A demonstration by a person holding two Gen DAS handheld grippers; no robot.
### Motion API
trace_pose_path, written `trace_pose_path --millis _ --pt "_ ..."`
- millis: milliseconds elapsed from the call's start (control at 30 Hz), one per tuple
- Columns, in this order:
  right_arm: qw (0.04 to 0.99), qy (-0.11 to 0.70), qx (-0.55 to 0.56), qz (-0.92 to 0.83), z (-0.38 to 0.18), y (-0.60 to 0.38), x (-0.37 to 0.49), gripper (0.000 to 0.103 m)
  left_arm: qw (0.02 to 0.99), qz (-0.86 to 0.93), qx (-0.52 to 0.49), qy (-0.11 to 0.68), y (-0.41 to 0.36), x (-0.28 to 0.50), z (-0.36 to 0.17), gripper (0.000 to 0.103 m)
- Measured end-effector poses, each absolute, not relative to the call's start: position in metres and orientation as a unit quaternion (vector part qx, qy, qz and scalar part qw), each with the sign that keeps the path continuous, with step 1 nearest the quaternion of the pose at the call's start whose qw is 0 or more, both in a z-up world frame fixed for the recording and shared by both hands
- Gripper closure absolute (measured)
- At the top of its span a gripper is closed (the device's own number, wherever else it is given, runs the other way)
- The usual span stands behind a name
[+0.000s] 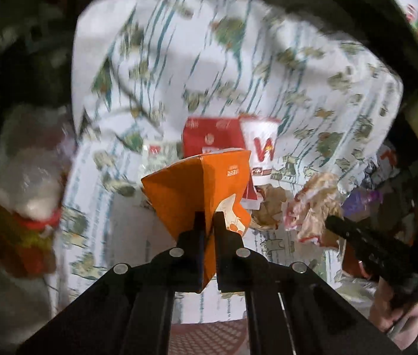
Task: Collect trash
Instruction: 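Drop orange box into pink basket with left tool while right tool drops wrappers there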
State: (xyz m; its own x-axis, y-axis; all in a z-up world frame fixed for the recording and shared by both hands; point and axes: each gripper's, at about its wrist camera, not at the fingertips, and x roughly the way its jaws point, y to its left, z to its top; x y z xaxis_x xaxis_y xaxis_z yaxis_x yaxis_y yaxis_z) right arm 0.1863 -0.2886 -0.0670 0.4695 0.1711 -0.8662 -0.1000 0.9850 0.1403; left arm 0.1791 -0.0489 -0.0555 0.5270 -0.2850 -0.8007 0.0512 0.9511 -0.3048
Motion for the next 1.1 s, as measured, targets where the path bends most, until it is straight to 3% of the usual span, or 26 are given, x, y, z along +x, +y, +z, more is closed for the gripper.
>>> trace_pose_path --millis 233,533,767,1100 --pt "0.890 0.448 -0.033 0.080 -0.025 -0.277 0.156 0.083 0.890 -0.084 -0.085 0.439 -0.020 0.133 0.003 0.097" --pt "0.896 0.419 0.018 0.142 0.036 -0.264 0.092 0.082 0.908 -0.085 -0.090 0.401 -0.004 0.062 0.044 0.097" --pt "0.892 0.421 0.015 0.163 0.032 -0.250 0.045 0.082 0.886 -0.103 -0.079 0.444 -0.020 0.020 0.010 0.096" --pt "0.844 0.511 0.017 0.161 -0.047 -0.241 0.011 0.082 0.808 -0.112 -0.118 0.566 -0.033 0.002 -0.089 0.096"
